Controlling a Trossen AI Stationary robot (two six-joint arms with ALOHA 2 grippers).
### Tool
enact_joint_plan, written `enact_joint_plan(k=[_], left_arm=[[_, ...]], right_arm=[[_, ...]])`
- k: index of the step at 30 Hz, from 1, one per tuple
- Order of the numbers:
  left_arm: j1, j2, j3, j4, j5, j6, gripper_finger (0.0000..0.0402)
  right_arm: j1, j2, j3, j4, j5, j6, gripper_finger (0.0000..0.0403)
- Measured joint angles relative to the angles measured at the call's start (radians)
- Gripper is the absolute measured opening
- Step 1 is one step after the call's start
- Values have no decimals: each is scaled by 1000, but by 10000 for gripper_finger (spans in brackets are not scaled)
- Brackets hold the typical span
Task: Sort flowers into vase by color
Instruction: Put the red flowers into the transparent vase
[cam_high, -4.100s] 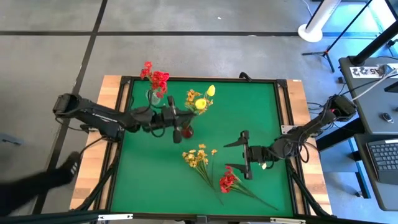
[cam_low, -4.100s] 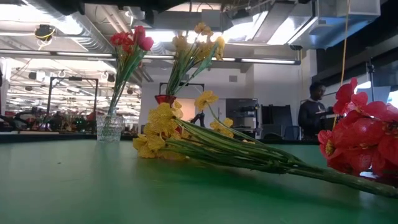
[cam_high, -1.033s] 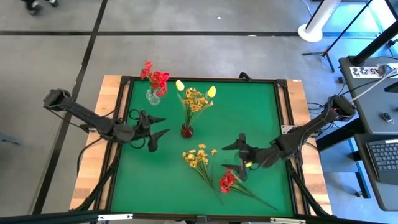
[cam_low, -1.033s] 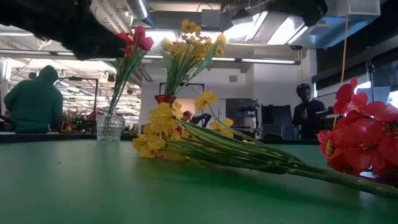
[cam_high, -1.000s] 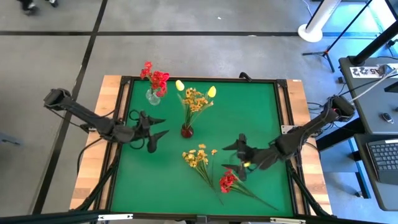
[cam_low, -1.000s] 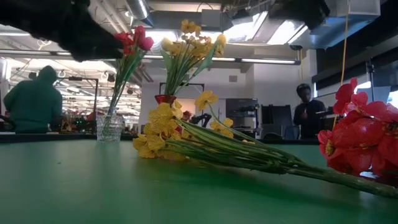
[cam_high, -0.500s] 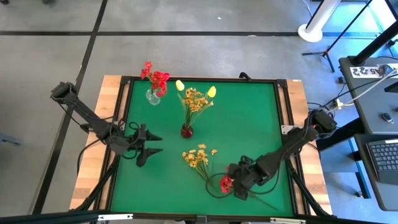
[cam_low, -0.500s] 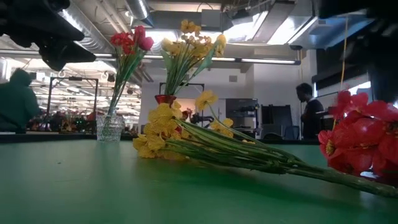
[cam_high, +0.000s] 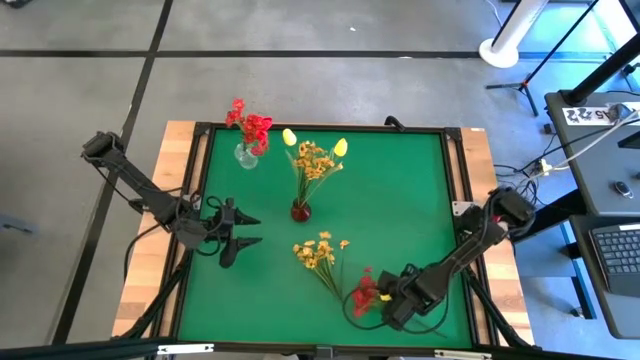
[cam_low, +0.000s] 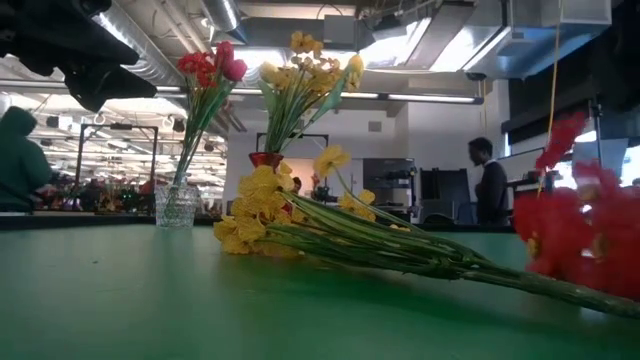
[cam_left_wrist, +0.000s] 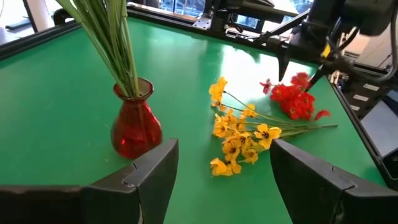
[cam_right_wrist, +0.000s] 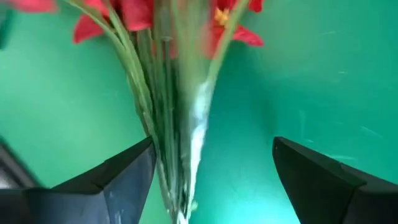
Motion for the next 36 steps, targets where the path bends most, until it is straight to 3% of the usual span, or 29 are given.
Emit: enact_joint_plan(k=[4, 7, 10, 15, 17, 22, 26, 32, 36], left_arm=[[0, 0, 0, 0, -1, 0, 247], [0, 0, 0, 1, -3, 4, 247], [0, 0, 0, 0, -4, 4, 247], [0, 0, 0, 18, -7, 19, 247], [0, 0, 0, 55, -8, 44, 247], [0, 0, 0, 132, -8, 114, 247], [0, 0, 0, 134, -7, 129, 247], [0, 0, 0, 135, -12, 129, 247], [0, 0, 0, 135, -24, 128, 247]], right_arm=[[0, 29, 1, 12, 3, -17, 316], [0, 29, 1, 3, 9, -53, 283], [0, 4, -3, 22, 56, -87, 209], [-1, -83, 47, 22, 198, -143, 44], [2, -126, 65, 15, 266, -169, 14], [27, -230, 93, 13, 390, -196, 10], [64, -233, 84, 0, 454, -184, 10], [50, -145, 33, 6, 261, -101, 98], [50, -88, 28, 57, 215, -74, 173]])
